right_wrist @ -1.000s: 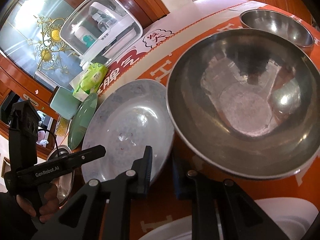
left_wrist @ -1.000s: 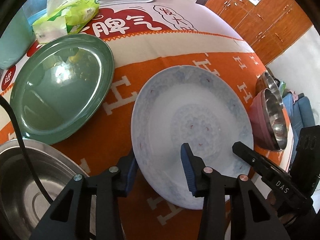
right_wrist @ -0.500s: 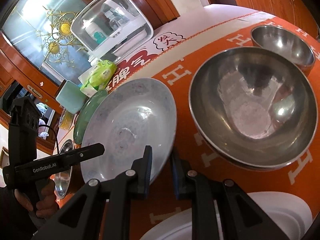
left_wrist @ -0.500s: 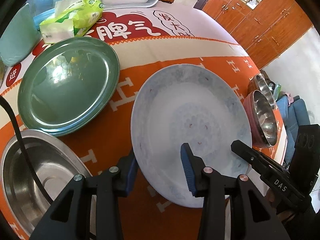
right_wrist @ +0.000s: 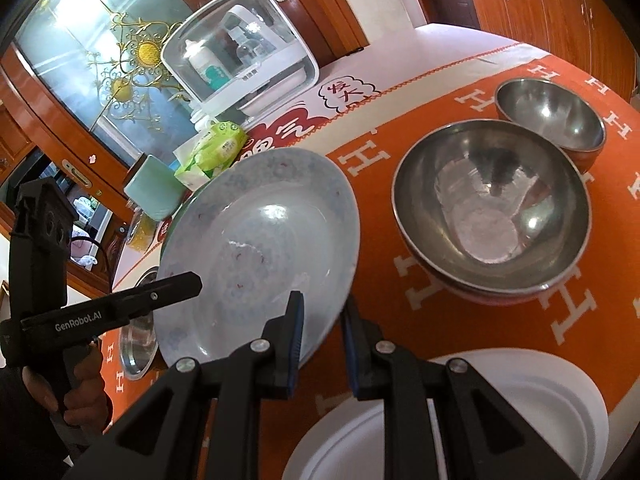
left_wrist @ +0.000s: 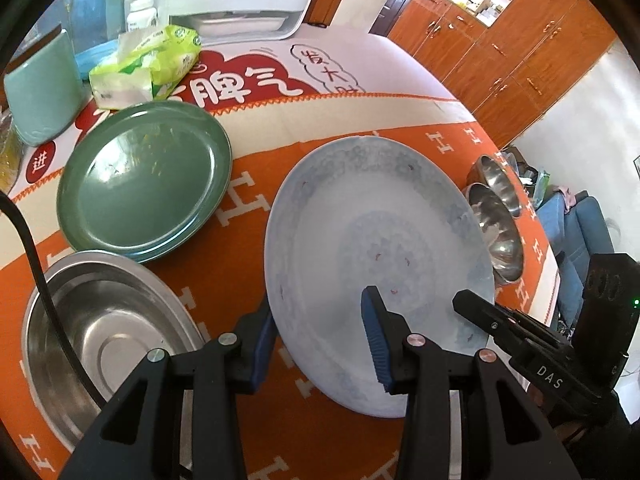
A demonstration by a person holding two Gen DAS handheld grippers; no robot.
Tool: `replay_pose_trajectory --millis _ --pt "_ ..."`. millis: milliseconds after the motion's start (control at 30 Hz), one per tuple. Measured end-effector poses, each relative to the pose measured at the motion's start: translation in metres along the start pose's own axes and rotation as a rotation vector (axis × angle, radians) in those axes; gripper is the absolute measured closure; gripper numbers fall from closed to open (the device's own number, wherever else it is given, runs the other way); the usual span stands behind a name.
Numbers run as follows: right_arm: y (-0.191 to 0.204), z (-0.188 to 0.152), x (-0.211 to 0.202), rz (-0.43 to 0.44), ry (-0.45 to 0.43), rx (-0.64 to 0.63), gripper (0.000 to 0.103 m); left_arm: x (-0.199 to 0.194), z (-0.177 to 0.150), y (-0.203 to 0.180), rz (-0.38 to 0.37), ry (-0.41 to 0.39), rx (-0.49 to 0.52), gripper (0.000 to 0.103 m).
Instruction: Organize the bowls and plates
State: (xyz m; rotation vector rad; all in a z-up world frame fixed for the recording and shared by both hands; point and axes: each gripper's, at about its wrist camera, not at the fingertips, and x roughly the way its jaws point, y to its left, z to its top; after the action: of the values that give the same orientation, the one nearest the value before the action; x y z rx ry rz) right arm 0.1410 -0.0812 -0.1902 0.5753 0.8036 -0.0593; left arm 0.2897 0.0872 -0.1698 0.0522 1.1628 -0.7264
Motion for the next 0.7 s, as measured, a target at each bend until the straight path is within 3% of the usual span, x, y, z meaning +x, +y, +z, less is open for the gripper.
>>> replay_pose_trajectory --millis 700 --pt "0.011 -0.036 -0.069 -0.007 -0.093 -0.016 0.085 -0.045 -0.042 -0.037 0.007 -0.022 0.077 0.063"
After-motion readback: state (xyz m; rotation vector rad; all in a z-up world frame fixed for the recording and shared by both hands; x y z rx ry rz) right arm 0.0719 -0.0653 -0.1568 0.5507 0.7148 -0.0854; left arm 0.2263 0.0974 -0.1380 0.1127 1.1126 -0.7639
